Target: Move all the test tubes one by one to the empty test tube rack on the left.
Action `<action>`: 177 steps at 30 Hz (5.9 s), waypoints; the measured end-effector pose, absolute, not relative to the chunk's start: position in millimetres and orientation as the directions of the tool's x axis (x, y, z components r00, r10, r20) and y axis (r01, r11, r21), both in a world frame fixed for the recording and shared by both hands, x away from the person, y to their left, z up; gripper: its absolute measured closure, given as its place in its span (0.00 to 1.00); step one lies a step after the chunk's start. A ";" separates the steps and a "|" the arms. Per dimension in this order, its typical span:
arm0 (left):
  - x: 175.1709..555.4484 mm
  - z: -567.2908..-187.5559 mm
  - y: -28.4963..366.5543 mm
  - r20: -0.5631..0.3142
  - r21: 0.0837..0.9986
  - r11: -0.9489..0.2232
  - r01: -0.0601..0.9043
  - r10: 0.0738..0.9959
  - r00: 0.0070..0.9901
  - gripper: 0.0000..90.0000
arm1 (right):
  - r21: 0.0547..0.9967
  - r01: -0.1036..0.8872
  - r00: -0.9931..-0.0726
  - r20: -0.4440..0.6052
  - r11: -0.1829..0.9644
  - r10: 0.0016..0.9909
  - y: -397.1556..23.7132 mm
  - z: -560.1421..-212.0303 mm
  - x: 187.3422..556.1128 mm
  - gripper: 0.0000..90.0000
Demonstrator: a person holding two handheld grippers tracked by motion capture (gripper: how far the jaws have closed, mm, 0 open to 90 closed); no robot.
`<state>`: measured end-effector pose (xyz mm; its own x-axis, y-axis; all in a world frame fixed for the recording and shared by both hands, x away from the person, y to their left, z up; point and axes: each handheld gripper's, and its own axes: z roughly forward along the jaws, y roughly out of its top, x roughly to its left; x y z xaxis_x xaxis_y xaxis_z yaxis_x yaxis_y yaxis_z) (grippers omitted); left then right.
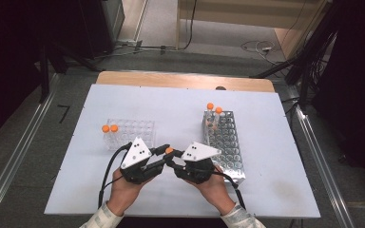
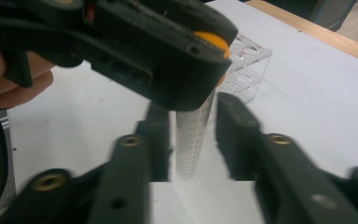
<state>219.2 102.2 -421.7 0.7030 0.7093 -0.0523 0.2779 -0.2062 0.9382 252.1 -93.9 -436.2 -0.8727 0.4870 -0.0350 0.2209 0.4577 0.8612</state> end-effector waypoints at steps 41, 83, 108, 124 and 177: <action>234.2 -407.8 159.6 -0.126 0.956 -0.056 0.288 0.806 0.578 0.78 | 0.858 0.266 -0.827 -0.032 0.440 0.562 -111.4 -430.0 264.5 0.32; 244.7 -399.2 210.2 -0.122 0.966 0.010 0.260 0.899 0.420 0.78 | 0.865 0.268 -0.821 -0.025 0.425 0.570 -114.6 -427.4 264.6 0.33; 264.2 -414.8 215.5 -0.094 0.940 -0.041 0.337 0.922 0.375 0.78 | 0.864 0.265 -0.822 -0.028 0.427 0.568 -113.9 -427.4 263.7 0.33; 267.8 -426.0 212.3 -0.091 0.922 -0.063 0.381 0.923 0.373 0.74 | 0.864 0.267 -0.822 -0.027 0.427 0.569 -114.2 -427.2 263.5 0.33; 256.4 -415.4 198.1 -0.126 0.933 -0.034 0.359 0.902 0.412 0.35 | 0.884 0.355 -0.571 -0.051 0.303 0.819 -191.9 -420.4 319.3 0.34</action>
